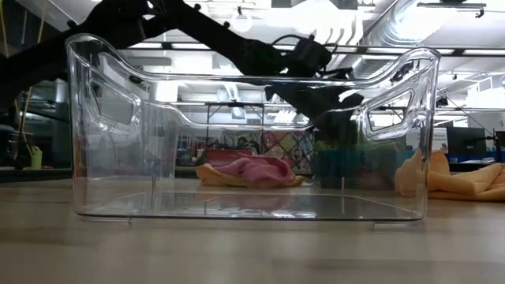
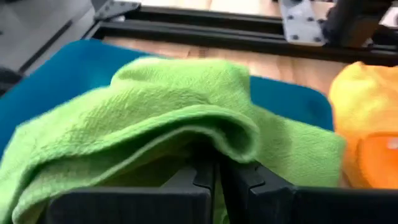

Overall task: Sort microfiber towel by color & place in baskets
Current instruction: Put the green microfiber towel into the blue bin

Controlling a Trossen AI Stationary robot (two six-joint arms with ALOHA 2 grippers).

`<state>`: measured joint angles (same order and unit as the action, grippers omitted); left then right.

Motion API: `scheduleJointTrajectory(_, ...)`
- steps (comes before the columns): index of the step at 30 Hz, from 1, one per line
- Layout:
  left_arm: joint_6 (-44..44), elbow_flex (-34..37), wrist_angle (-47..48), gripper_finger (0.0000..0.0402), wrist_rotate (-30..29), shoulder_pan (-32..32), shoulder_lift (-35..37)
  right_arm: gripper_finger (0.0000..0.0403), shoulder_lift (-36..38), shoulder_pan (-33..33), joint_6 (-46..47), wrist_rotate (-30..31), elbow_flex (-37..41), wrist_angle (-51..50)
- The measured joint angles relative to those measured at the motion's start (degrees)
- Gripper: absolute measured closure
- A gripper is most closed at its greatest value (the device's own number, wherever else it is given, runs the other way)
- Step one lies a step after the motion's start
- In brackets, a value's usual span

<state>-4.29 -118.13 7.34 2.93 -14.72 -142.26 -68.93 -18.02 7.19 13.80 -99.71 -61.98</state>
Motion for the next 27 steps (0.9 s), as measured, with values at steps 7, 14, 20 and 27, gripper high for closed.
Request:
scheduleJointTrajectory(7,-3.39,-1.29,9.09,0.0303,0.99,-0.26,1.59,0.0139,0.04,0.00,-1.17,0.18,0.53,0.21)
scheduleJointTrajectory(14,-5.69,-7.25,26.15,0.0196,0.66,-0.88,6.44,0.0139,0.02,-2.17,-1.11,1.06,0.53,-3.45)
scheduleJointTrajectory(20,-7.55,-7.93,41.60,0.0171,4.20,-5.04,15.40,0.0152,0.95,-6.57,-0.32,-1.04,5.56,-8.89)
scheduleJointTrajectory(27,0.58,0.32,39.08,0.0181,20.51,-15.46,29.55,0.0366,5.09,-12.66,0.50,-13.95,32.56,2.14)
